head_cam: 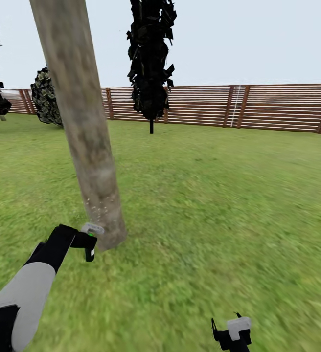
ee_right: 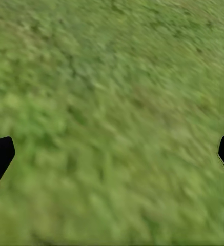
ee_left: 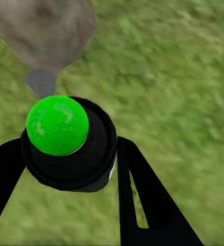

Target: In the garden, pick up the pesticide atomizer on the floor and spray pesticide onto both trees until each tree trunk is fully covered.

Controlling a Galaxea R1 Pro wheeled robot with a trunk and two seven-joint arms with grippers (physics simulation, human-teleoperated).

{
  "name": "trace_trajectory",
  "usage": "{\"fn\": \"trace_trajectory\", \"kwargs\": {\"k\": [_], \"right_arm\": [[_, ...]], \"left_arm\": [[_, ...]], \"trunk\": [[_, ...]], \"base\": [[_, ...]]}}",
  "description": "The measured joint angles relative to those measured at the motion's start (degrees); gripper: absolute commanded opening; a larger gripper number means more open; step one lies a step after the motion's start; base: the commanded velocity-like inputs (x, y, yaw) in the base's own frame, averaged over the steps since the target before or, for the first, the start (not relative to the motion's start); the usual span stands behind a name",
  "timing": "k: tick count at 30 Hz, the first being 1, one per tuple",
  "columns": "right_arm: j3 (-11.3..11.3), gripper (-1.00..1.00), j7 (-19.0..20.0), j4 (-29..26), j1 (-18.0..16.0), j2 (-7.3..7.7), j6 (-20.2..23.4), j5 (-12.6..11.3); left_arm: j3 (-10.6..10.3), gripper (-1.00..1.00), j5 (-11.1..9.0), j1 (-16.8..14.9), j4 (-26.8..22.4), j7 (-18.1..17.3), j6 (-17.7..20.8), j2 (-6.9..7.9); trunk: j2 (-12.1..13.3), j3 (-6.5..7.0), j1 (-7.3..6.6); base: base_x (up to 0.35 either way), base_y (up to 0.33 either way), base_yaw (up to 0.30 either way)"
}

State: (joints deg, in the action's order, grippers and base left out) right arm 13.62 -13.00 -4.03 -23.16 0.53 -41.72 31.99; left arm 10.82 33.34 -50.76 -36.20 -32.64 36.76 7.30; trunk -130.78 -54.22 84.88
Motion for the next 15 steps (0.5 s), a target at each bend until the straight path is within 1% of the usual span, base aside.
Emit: {"fn": "trace_trajectory", "kwargs": {"k": [2,3,4,5,6,8,10,13,15], "right_arm": [[0.00,1.00,0.00,0.00,0.00,0.00,0.00,0.01],[-0.01,1.00,0.00,0.01,-0.01,0.00,0.00,0.00],[-0.01,1.00,0.00,0.01,-0.01,0.00,0.00,0.00],[-0.01,1.00,0.00,0.01,-0.01,-0.01,0.01,0.00],[-0.01,1.00,0.00,0.01,-0.01,-0.01,0.01,0.00],[-0.01,1.00,0.00,0.01,-0.01,-0.01,0.01,0.00],[-0.01,1.00,0.00,0.02,-0.01,-0.01,0.01,0.00],[-0.01,1.00,0.00,0.00,0.00,0.00,0.00,0.00],[0.00,1.00,0.00,0.00,0.00,0.00,0.01,0.00]], "left_arm": [[0.09,-1.00,-0.28,0.92,0.04,0.28,-0.27,-0.21],[0.11,-1.00,-0.67,1.56,0.05,0.33,-0.37,-0.24],[0.12,-1.00,-1.57,2.52,0.02,0.54,-0.62,-0.27],[0.14,-1.00,-2.52,3.25,0.00,1.47,-1.24,-0.24],[0.15,-1.00,-3.26,3.69,0.03,3.18,-1.85,-0.22],[0.15,-1.00,-3.85,4.05,0.50,6.49,-2.35,-0.17],[0.24,-1.00,-4.34,4.32,2.61,8.69,-2.55,-0.07],[0.65,-1.00,-5.08,4.45,4.17,9.40,-2.97,-0.05],[0.77,-1.00,-6.17,4.48,6.29,9.86,-6.61,-0.13]], "trunk": [[0.00,0.00,0.00],[0.00,0.00,0.00],[0.00,0.00,0.00],[0.00,0.00,0.00],[0.00,0.00,0.00],[0.00,0.00,0.00],[0.00,0.00,-0.01],[0.00,0.00,-0.02],[0.00,0.00,-0.02]], "base": [[0.000,-0.270,0.074],[0.000,-0.270,0.173],[0.000,-0.270,0.224],[0.000,-0.270,0.249],[0.000,-0.270,0.259],[0.003,-0.270,0.269],[0.092,-0.263,0.245],[0.174,-0.232,0.078],[0.227,-0.189,0.015]]}}
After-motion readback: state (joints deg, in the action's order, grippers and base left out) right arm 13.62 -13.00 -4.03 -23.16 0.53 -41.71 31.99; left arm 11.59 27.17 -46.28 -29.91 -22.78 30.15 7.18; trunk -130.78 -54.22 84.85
